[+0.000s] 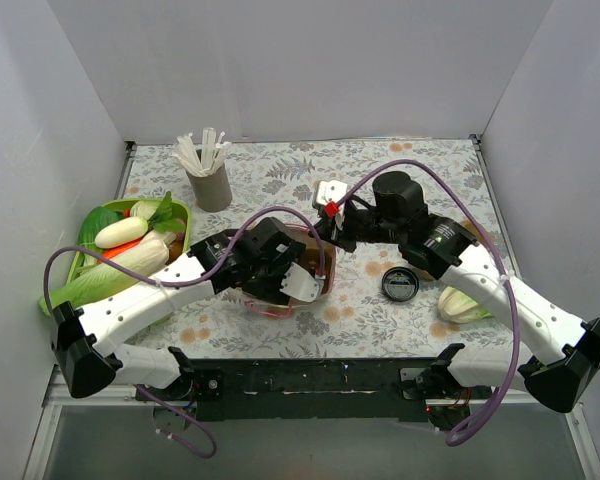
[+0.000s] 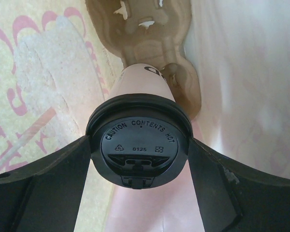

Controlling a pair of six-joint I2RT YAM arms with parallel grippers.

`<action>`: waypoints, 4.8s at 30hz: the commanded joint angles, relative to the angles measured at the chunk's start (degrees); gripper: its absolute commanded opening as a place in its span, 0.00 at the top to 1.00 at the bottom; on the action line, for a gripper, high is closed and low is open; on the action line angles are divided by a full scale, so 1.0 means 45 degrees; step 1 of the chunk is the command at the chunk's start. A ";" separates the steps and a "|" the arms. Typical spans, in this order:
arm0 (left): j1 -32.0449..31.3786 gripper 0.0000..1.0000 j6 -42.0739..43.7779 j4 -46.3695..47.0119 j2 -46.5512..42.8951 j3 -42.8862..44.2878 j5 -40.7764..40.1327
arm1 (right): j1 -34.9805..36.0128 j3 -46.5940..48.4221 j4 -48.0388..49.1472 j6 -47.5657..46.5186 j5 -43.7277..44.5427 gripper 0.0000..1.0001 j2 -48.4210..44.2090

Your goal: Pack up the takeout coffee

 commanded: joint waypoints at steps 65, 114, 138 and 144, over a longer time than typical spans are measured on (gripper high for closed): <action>0.0357 1.00 -0.1438 0.1563 -0.0981 -0.2572 -0.0382 | 0.0218 -0.1715 0.2779 -0.0573 -0.1135 0.99 -0.1031; 0.3717 1.00 0.1960 -0.2636 0.6109 0.3073 0.3877 | -0.5095 0.3169 -0.1361 0.2396 -0.2678 0.07 0.0398; 0.3698 0.52 0.0027 -0.2518 0.6383 0.4146 0.3994 | -0.5094 0.3519 -0.1244 0.2416 -0.2580 0.06 0.0552; 0.3698 0.46 -0.0091 -0.2890 0.6051 0.4497 0.3681 | -0.5095 0.3343 -0.1068 0.2455 -0.2522 0.06 0.0454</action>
